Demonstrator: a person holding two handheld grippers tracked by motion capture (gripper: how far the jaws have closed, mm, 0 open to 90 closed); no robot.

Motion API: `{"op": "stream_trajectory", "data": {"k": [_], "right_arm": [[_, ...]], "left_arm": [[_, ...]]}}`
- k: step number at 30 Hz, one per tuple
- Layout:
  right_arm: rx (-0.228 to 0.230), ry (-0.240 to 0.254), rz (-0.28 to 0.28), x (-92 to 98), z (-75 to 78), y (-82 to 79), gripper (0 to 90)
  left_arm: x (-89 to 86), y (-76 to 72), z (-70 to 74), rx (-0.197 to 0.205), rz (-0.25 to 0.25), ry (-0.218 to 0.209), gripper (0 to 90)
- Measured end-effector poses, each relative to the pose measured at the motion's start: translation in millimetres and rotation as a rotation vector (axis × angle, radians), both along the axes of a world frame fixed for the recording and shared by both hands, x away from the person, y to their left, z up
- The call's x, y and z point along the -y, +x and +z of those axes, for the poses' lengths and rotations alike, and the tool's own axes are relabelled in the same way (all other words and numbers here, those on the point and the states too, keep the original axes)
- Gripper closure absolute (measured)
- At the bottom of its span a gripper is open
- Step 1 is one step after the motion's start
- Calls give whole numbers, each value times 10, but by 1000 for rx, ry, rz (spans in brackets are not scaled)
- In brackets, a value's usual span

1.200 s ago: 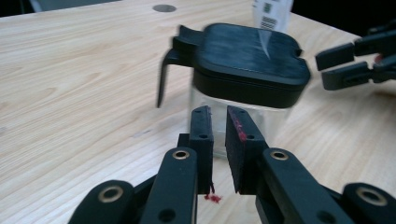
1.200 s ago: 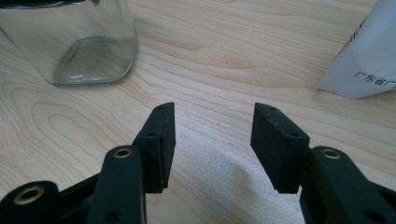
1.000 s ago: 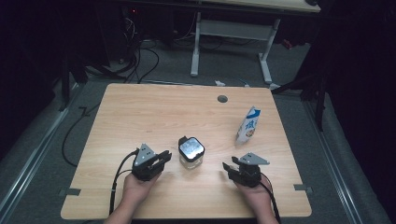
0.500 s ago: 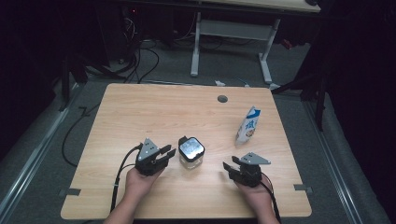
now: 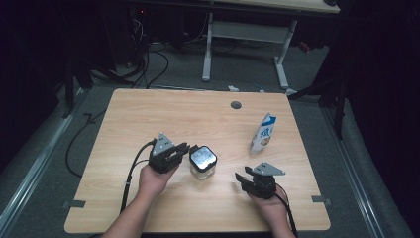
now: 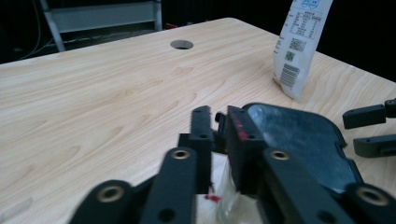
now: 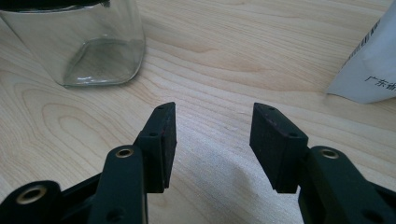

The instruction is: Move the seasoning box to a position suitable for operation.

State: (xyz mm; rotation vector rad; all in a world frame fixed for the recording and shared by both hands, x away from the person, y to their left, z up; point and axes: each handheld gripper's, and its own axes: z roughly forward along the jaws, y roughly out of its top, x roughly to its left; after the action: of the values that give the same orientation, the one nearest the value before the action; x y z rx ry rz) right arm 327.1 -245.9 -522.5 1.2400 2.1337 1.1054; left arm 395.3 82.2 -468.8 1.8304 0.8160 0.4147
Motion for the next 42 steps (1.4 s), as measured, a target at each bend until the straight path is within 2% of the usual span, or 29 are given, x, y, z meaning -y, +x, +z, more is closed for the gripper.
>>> {"op": "stream_trajectory", "data": {"k": [1, 3, 8, 16, 19, 23, 33, 42], "right_arm": [[-1, 0, 1, 4, 0, 0, 512], [-4, 2, -3, 3, 1, -2, 512], [-1, 9, -3, 15, 10, -6, 519], [0, 8, 6, -4, 12, -11, 549], [2, 5, 13, -20, 12, -15, 576], [27, -2, 24, -50, 32, -33, 609], [46, 3, 52, -144, 96, -34, 621], [86, -10, 73, -294, 210, 61, 733]], "left_arm": [[25, 18, 0, 5, -3, -3, 877], [83, 59, -2, 7, -9, 7, 897], [191, 113, -24, 22, -29, 29, 898], [205, 114, -57, 30, -25, 48, 899], [194, 116, -76, 31, -24, 29, 900], [179, 125, -94, 27, -21, 8, 900], [174, 121, -106, 27, -21, -6, 900], [175, 116, -109, 22, -15, -14, 900]]}}
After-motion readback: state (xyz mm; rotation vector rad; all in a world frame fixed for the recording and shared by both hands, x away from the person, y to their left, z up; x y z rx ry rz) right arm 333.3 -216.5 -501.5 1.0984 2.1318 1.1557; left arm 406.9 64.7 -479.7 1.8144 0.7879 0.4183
